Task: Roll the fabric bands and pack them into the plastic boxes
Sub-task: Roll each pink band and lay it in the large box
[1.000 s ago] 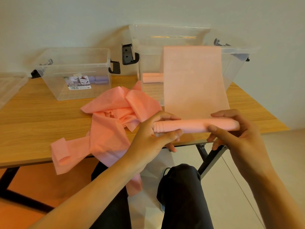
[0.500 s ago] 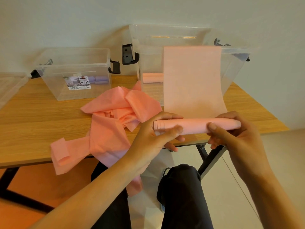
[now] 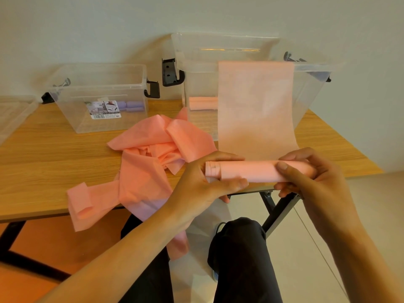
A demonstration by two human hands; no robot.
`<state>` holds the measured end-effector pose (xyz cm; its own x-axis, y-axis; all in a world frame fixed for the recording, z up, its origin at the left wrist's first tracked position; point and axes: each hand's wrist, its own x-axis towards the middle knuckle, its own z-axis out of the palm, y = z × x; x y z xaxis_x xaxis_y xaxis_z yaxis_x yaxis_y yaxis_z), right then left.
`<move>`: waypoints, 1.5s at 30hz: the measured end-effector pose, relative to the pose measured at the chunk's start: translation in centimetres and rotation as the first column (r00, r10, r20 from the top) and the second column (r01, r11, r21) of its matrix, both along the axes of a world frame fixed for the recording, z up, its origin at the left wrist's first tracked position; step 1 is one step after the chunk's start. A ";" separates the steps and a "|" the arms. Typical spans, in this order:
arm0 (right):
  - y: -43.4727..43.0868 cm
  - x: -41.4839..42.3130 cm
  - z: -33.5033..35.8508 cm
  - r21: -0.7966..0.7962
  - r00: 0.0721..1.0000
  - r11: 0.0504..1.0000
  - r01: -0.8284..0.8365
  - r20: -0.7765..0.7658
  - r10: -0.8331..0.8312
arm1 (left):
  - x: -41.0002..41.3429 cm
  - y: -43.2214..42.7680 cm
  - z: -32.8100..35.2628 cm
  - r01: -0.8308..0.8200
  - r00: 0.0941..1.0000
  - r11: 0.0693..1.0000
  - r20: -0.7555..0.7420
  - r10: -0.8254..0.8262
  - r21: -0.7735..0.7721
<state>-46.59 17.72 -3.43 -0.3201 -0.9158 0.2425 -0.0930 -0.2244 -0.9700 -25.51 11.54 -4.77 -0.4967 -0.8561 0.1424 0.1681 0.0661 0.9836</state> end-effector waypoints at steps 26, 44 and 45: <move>-1.8 -1.2 7.3 0.119 0.984 0.993 -0.019 0.181 -0.003 | 2.5 -3.2 7.9 -0.055 0.982 0.980 0.167 0.087 -0.191; -4.8 -1.4 23.8 -0.160 0.906 0.982 -0.098 -0.423 0.022 | 1.8 -6.6 17.9 -0.223 0.962 0.894 -0.236 0.138 -0.390; -4.8 -1.1 23.9 -0.149 0.897 0.984 -0.100 -0.442 0.024 | 1.8 -6.7 18.0 -0.252 0.949 0.899 -0.273 0.157 -0.358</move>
<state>-47.72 12.91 20.49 -0.0913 -0.8658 0.4920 -0.4791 -0.3949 -0.7839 -23.70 4.81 13.27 -0.2288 -0.7898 0.5691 0.3294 0.4873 0.8087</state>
